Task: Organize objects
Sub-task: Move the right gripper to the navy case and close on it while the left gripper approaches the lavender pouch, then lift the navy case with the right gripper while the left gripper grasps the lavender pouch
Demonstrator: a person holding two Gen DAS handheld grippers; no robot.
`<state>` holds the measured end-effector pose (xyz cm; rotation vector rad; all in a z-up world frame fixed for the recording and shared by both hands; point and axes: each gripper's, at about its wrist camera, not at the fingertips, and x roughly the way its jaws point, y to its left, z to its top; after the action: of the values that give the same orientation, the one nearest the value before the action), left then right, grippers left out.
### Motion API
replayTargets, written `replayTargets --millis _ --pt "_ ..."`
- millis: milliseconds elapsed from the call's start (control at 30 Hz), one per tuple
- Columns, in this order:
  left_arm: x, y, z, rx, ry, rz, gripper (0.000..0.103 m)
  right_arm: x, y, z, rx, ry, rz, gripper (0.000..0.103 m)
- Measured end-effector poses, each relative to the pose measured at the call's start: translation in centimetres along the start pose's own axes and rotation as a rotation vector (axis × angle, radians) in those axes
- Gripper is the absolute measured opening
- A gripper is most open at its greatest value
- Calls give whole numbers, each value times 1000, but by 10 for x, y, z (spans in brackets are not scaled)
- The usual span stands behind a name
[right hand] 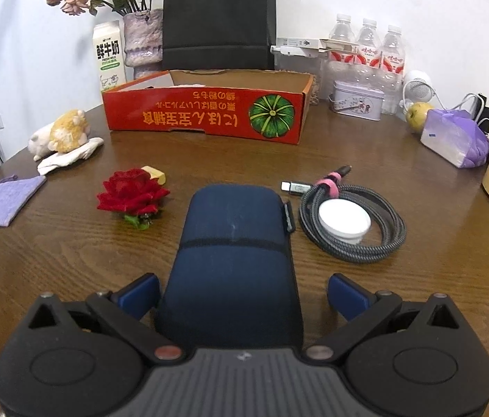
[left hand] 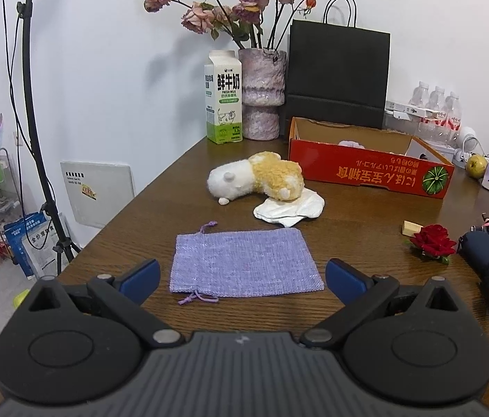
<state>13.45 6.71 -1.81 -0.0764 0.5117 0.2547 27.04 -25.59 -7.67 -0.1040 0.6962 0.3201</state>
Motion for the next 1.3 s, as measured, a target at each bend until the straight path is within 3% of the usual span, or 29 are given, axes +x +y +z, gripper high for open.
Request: replayTargets --millis 400,533,700,1000,1300 --pt "7 -2 0 -3 11 -11 103 14 3 12 19 -5 -9 101" --pt "8 -2 0 -8 6 -15 103 7 7 10 -7 -38 13 72" --pt "8 -1 -1 -13 3 -19 103 1 9 9 -5 -66 7 62" --pt "16 3 -4 -23 22 -25 103 -38 23 -2 -44 -294 -98 62" --pt "33 8 -2 -12 61 -41 103 -47 27 -5 -55 -337 -125 62"
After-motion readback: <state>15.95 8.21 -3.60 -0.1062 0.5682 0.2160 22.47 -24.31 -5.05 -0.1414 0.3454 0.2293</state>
